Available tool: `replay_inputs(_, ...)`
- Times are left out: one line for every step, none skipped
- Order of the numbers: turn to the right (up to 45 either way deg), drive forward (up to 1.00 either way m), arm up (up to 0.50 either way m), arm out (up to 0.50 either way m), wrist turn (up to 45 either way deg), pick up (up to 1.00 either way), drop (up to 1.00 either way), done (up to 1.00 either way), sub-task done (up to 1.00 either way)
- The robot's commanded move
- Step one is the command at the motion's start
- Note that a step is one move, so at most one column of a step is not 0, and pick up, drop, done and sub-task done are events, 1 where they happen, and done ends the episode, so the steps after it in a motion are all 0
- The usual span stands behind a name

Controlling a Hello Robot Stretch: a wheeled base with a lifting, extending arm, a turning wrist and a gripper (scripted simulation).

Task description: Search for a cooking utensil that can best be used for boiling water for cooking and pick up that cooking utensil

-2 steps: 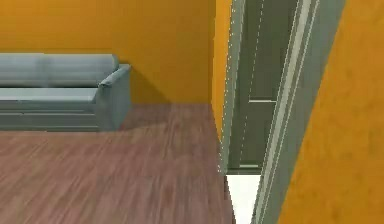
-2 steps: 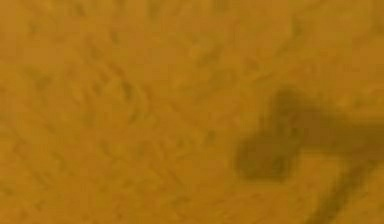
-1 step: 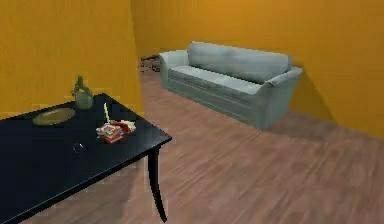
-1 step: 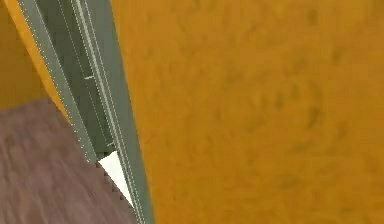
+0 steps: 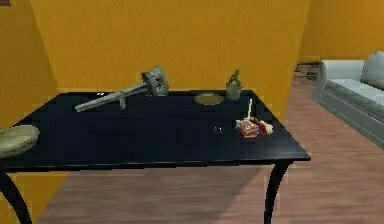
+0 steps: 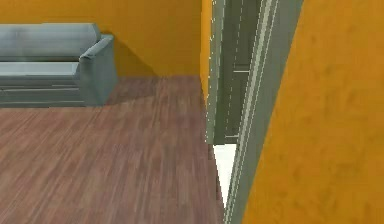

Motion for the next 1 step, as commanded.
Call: replay_inputs(0.0, 0.20, 0.00, 0.00, 0.0, 0.00, 0.00, 0.00, 0.00)
